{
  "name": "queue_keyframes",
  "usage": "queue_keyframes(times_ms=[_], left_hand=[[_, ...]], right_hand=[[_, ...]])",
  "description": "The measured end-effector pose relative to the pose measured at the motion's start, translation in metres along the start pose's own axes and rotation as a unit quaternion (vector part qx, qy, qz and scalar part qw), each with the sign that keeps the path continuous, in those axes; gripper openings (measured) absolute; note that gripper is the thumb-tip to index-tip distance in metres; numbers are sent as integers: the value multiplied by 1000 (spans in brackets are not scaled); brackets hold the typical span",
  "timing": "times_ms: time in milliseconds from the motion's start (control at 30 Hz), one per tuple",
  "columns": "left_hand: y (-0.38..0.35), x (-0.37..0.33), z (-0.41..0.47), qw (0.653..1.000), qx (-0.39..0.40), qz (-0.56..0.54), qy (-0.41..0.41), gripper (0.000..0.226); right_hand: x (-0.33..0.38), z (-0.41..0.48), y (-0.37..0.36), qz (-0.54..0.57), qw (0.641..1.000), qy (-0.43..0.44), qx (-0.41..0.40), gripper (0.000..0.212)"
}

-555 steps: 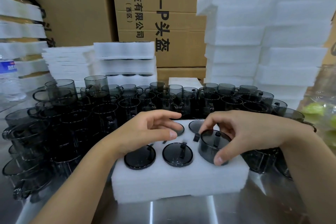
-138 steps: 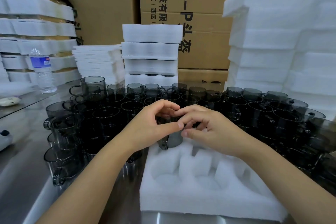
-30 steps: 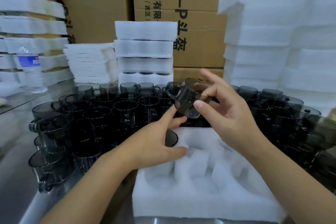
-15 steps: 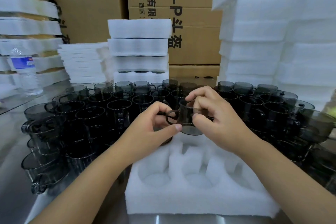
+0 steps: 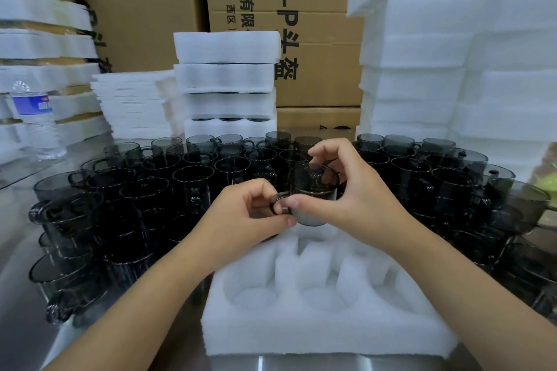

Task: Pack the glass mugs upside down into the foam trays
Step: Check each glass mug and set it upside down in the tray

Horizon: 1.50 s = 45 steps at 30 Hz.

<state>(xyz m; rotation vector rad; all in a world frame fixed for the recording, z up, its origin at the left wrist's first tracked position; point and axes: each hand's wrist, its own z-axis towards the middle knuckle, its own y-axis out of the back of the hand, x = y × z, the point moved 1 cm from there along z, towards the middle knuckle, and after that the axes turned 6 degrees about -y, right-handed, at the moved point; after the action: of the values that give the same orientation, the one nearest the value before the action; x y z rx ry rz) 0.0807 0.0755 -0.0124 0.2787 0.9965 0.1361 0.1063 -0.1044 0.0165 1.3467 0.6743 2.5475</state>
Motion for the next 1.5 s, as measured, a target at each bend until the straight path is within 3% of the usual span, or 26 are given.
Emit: queue_keyframes(times_ms=[100, 200, 467, 767, 1100, 1500], left_hand=[[1, 0, 0, 999, 18, -24, 13, 29], [0, 0, 0, 998, 29, -32, 37, 41], [1, -4, -1, 997, 21, 60, 34, 43], [2, -2, -1, 993, 48, 96, 41, 42], [5, -1, -1, 990, 82, 110, 33, 57], [5, -4, 0, 986, 90, 134, 51, 45]], right_hand=[[-3, 1, 6, 60, 998, -21, -1, 46], [-4, 1, 11, 89, 995, -33, 29, 46], [-4, -2, 10, 29, 994, -28, 103, 45], [-1, -5, 7, -11, 989, -10, 149, 43], [-2, -5, 7, -33, 983, -9, 182, 40], [-21, 5, 12, -28, 963, -66, 260, 39]])
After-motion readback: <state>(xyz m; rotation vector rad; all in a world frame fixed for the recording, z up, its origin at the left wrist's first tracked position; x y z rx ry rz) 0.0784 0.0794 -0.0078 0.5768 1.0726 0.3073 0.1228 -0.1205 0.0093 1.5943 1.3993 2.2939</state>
